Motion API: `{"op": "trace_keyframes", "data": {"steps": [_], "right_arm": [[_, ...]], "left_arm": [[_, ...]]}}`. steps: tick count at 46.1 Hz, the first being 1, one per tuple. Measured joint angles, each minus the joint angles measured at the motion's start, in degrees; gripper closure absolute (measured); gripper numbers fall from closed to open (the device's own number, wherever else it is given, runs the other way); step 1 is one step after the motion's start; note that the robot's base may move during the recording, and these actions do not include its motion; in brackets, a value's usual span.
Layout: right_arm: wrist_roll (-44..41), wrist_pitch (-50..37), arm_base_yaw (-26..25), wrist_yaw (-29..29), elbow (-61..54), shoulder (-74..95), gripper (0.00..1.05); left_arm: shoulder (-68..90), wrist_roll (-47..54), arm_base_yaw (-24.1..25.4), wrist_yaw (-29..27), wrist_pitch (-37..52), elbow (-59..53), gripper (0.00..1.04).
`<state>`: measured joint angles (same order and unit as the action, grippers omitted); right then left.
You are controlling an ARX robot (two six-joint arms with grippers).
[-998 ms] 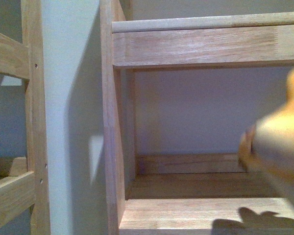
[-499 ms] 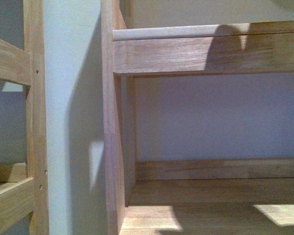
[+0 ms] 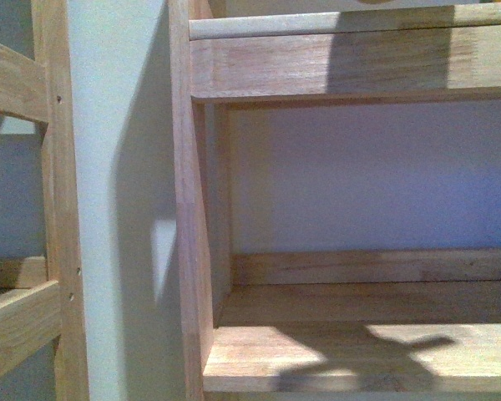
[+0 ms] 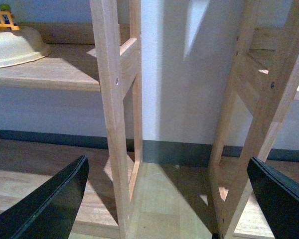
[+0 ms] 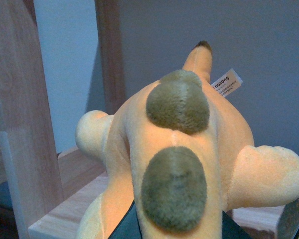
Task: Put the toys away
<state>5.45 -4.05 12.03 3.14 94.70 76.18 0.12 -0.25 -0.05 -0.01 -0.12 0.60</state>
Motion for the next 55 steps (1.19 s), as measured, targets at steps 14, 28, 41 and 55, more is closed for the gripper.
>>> {"op": "trace_keyframes", "data": {"steps": [14, 28, 41, 55], "right_arm": [[3.9, 0.4, 6.5, 0.0, 9.0, 13.9, 0.97], [8.0, -1.9, 5.3, 3.0, 13.8, 19.9, 0.97], [18.8, -6.0, 2.1, 5.5, 13.9, 22.4, 0.97], [22.5, -6.4, 0.5, 7.6, 13.9, 23.5, 0.97]], "left_arm": [[0.0, 0.0, 0.0, 0.0, 0.0, 0.0, 0.06], [0.0, 0.0, 0.0, 0.0, 0.0, 0.0, 0.06], [0.0, 0.0, 0.0, 0.0, 0.0, 0.0, 0.06], [0.0, 0.0, 0.0, 0.0, 0.0, 0.0, 0.06]]}}
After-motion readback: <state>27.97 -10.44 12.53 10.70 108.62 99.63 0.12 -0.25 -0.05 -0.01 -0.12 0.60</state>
